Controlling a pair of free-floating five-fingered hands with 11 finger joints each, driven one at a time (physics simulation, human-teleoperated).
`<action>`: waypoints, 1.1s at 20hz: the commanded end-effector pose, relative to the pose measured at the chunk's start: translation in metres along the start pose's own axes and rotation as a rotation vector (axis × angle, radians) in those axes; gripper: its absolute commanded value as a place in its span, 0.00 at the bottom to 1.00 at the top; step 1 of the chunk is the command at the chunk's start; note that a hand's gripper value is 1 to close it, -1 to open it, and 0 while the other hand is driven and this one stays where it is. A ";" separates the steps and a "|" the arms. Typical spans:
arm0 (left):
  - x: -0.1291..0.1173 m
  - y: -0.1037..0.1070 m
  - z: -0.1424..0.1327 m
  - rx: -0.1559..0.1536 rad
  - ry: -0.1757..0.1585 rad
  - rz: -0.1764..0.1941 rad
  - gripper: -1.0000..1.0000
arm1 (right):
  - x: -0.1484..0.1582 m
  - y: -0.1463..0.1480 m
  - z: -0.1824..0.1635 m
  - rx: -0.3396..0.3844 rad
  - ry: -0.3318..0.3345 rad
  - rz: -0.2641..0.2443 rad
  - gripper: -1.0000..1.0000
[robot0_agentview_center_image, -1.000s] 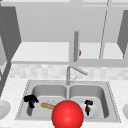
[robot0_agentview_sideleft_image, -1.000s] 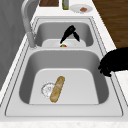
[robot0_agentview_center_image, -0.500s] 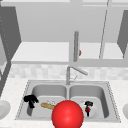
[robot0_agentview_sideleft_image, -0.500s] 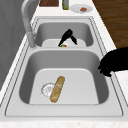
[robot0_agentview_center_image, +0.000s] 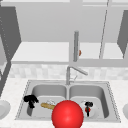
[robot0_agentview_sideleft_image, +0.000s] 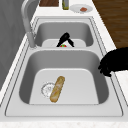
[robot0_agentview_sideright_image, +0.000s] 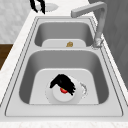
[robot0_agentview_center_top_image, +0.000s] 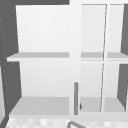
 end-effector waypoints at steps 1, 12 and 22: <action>0.000 0.000 0.000 0.000 0.000 0.000 0.50 | 0.001 0.001 -0.019 -0.005 -0.005 -0.002 0.00; 0.000 0.000 0.000 0.000 0.000 0.000 0.50 | -0.001 0.007 -0.038 -0.002 -0.008 -0.007 0.00; 0.000 0.000 0.000 0.000 0.000 0.000 0.50 | -0.005 0.003 -0.038 -0.231 -0.012 -0.039 1.00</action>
